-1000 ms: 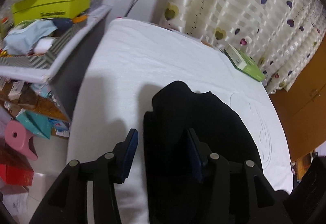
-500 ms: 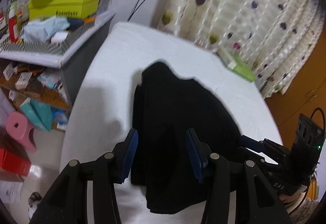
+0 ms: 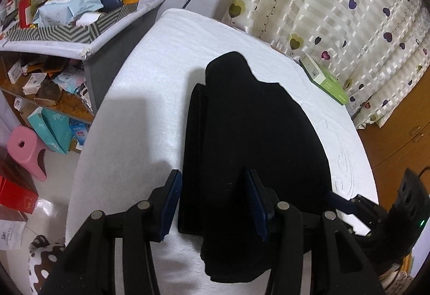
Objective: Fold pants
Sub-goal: 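Fold the lifted pants end over with both grippers and lower it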
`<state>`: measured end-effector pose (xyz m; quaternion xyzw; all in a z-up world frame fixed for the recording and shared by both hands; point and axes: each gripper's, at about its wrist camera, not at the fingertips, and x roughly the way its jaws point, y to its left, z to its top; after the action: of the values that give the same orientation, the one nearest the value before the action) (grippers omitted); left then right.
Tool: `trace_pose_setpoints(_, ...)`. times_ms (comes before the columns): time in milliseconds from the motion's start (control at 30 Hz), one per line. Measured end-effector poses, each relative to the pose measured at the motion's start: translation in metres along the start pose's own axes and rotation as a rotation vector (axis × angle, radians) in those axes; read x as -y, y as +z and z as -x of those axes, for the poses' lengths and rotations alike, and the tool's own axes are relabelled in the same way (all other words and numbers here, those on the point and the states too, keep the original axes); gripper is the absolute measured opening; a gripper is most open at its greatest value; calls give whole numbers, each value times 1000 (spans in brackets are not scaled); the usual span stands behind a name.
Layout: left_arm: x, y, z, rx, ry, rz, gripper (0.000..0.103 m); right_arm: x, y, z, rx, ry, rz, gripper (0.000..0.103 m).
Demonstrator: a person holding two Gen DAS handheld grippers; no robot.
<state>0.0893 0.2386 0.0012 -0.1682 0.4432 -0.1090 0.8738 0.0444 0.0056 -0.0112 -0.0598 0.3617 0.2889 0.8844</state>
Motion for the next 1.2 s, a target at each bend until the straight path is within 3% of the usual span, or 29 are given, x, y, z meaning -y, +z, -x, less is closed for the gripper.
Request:
trace_pose_setpoints(133,-2,-1,-1,0,0,12,51,-9,9,8,15,-11,43,38)
trace_pose_setpoints(200,-3,-2,5,18,-3,20,51,-18,13,13,45,49,64,39)
trace_pose_setpoints(367,-11,-8,23,79,-6,68,51,-55,19,-1,27,177,139,58)
trace_pose_setpoints(467,-20,-14,33,117,-22,118,51,-77,21,-15,18,229,186,58)
trace_pose_setpoints(633,-28,-21,38,108,6,142,52,-103,21,-36,-3,154,318,60)
trace_pose_setpoints(733,-33,-23,40,111,8,165,54,-113,17,-45,-24,80,405,67)
trace_pose_setpoints(967,-44,-23,33,96,-7,212,55,-115,14,-59,-40,-56,467,68)
trace_pose_setpoints(1200,-45,-21,28,86,-17,223,55,-118,16,-62,-31,-72,508,68)
